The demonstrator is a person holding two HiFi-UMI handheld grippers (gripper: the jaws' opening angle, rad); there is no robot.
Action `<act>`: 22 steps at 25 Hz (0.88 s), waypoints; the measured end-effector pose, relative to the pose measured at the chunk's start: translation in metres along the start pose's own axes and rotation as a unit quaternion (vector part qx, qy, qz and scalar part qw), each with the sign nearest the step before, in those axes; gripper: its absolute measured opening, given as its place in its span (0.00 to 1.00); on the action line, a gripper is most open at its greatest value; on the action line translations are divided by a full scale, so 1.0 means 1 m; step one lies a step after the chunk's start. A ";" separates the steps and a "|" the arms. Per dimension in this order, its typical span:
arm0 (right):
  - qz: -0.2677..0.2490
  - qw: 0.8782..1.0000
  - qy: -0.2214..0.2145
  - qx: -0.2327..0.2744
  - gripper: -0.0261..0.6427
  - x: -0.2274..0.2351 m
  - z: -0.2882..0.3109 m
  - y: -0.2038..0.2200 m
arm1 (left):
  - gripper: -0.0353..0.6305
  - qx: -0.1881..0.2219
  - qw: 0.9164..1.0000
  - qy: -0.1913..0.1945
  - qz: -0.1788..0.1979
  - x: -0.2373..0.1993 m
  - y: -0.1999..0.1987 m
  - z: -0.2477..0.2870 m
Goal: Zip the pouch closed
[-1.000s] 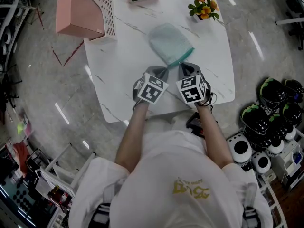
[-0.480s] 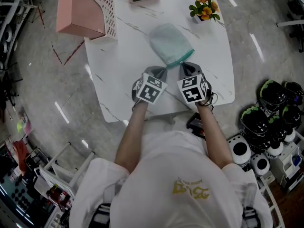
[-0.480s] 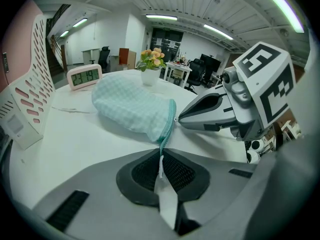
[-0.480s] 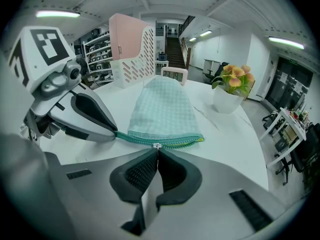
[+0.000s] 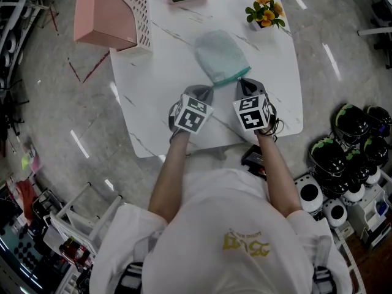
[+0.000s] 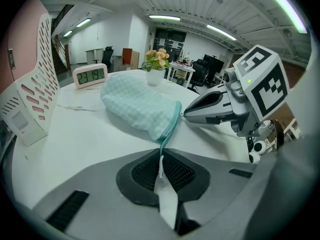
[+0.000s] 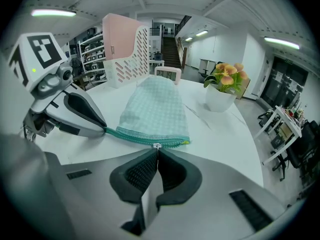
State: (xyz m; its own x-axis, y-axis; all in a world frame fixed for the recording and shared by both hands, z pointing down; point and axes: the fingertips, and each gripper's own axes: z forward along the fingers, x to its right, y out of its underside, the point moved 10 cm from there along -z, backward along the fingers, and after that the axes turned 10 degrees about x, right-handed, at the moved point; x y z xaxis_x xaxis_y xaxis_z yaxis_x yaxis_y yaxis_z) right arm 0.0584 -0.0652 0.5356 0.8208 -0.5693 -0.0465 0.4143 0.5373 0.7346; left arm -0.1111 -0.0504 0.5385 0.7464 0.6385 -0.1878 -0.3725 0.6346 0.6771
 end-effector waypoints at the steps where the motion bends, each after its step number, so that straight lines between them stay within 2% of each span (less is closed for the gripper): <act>1: 0.001 1.000 0.001 -0.001 0.06 0.001 0.000 0.000 | 0.11 0.001 1.000 -0.001 -0.002 -0.001 0.000 -0.001; 10: 0.010 1.000 0.015 -0.007 0.07 0.012 0.000 -0.002 | 0.11 0.000 1.000 -0.025 -0.017 -0.015 0.005 -0.012; 15: 0.017 1.000 0.017 -0.004 0.07 0.012 0.002 -0.001 | 0.11 0.000 1.000 -0.029 -0.005 -0.015 0.005 -0.010; 22: 0.035 0.999 0.013 0.002 0.14 0.017 -0.003 0.005 | 0.22 0.018 0.999 -0.033 -0.019 -0.016 0.005 -0.014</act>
State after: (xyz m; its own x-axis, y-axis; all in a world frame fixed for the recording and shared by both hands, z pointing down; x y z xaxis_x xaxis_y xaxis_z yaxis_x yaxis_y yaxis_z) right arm 0.0755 -0.0703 0.5369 0.8577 -0.5140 -0.0125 0.3537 0.5722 0.7399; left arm -0.1334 -0.0512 0.5350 0.7947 0.5832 -0.1683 -0.3239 0.6419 0.6950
